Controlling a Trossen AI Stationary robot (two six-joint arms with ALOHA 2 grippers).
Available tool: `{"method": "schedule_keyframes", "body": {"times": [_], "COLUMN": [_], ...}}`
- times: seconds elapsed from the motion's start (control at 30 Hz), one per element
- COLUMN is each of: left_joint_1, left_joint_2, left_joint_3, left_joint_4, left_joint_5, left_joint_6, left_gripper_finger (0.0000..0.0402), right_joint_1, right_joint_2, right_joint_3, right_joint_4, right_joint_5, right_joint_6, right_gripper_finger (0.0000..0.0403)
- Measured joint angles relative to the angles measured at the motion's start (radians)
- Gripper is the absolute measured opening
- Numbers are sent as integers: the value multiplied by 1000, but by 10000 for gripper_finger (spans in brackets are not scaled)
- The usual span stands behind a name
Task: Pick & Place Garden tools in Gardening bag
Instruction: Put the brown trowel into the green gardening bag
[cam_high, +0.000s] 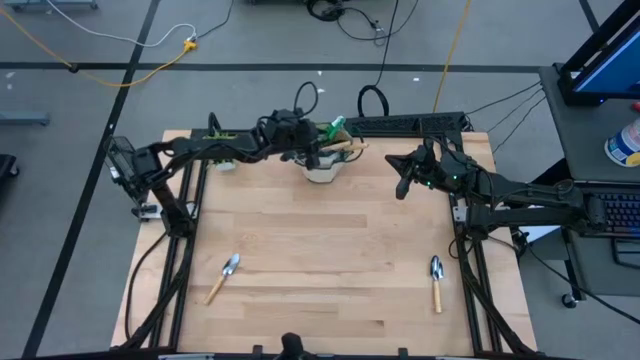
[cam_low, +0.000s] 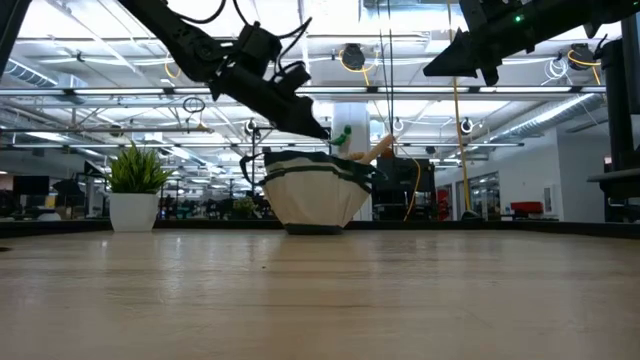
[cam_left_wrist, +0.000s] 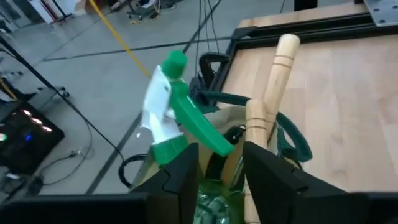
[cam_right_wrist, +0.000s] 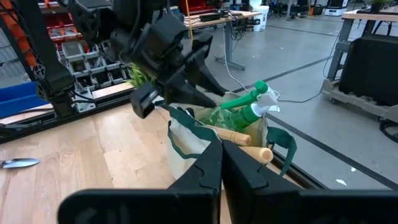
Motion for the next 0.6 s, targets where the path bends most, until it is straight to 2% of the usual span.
{"method": "schedule_keyframes", "body": {"times": [0.2, 0.37, 0.5, 0.6], "left_joint_1": [0, -21, -37, -51], "left_joint_2": [-32, -141, -256, -337], "left_joint_3": [-1, 0, 0, 2], "left_joint_4": [-16, -33, -150, -298], "left_joint_5": [-52, -50, -49, -54], "left_joint_6": [-18, -30, -115, -203], "left_gripper_finger": [159, 170, 170, 170], "right_joint_1": [0, 0, 0, 0], "right_joint_2": [0, 0, 0, 0], "right_joint_3": [0, 0, 0, 0], "right_joint_4": [0, 0, 0, 0], "right_joint_5": [0, -1, -4, -4], "right_joint_6": [0, -2, -3, -4], "right_gripper_finger": [0, 0, 0, 0]}}
